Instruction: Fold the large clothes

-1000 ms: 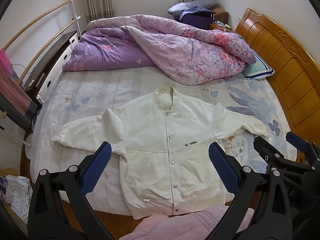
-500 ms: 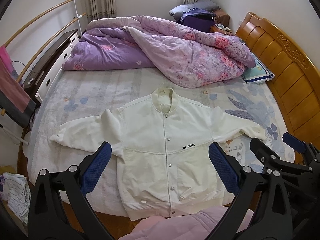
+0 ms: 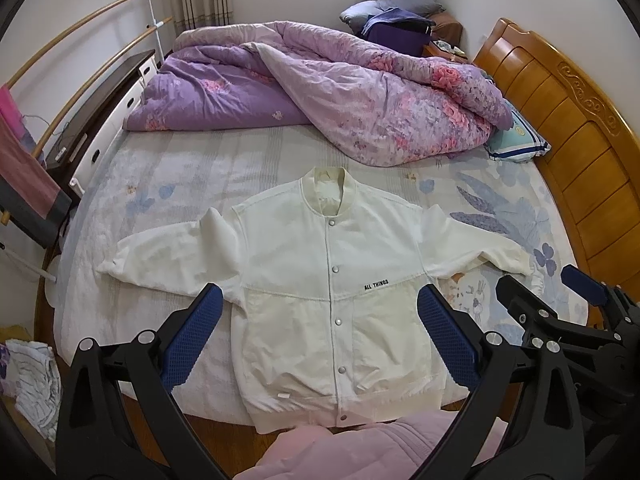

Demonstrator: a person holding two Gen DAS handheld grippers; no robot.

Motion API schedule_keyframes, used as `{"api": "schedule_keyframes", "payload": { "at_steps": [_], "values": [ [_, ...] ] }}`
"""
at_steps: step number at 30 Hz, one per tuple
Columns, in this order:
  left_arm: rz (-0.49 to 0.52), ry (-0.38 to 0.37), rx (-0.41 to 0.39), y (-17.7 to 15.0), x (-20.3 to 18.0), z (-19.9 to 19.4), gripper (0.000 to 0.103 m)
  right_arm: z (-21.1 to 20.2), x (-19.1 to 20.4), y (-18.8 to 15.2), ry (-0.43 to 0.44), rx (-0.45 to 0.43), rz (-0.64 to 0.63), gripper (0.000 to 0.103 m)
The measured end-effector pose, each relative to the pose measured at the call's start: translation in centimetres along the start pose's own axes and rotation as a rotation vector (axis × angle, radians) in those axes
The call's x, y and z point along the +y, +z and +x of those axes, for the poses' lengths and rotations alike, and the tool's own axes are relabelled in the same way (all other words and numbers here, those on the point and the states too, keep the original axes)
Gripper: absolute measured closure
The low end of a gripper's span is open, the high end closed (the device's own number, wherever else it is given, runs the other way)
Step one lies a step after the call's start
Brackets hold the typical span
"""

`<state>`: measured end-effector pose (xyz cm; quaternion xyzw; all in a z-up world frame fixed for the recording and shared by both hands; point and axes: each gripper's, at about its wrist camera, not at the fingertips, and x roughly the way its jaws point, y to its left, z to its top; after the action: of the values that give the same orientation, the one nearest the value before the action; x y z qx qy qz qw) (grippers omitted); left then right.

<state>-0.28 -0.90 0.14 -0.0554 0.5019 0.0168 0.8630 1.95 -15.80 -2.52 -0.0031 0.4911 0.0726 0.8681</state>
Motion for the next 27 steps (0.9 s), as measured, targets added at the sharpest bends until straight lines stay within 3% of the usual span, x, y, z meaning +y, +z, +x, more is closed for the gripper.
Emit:
{"api": "schedule_keyframes", "payload": {
  "at_steps": [7,12,15,19,27],
  "values": [
    [-0.129,0.031,0.069,-1.9,3.4,0.9,0.005,1.4,1.5,-0.1,0.128,0.044,-0.054,0.007],
    [-0.302,0.101,0.13,-4.8,8.2,1.4,0.005,3.8,4.4,-0.8,0.257,0.125,-0.134,0.008],
    [-0.411,0.099,0.139,-6.3,11.1,1.6,0.005,5.3,7.0,-1.3,0.321,0.176,-0.199,0.008],
    [-0.558,0.134,0.153,-8.5,16.1,2.2,0.005,6.8,10.7,-1.6,0.337,0.21,-0.298,0.007],
    [-0.64,0.16,0.18,-9.3,26.3,5.8,0.005,10.0,18.2,-1.7,0.322,0.205,-0.415,0.008]
  ]
}}
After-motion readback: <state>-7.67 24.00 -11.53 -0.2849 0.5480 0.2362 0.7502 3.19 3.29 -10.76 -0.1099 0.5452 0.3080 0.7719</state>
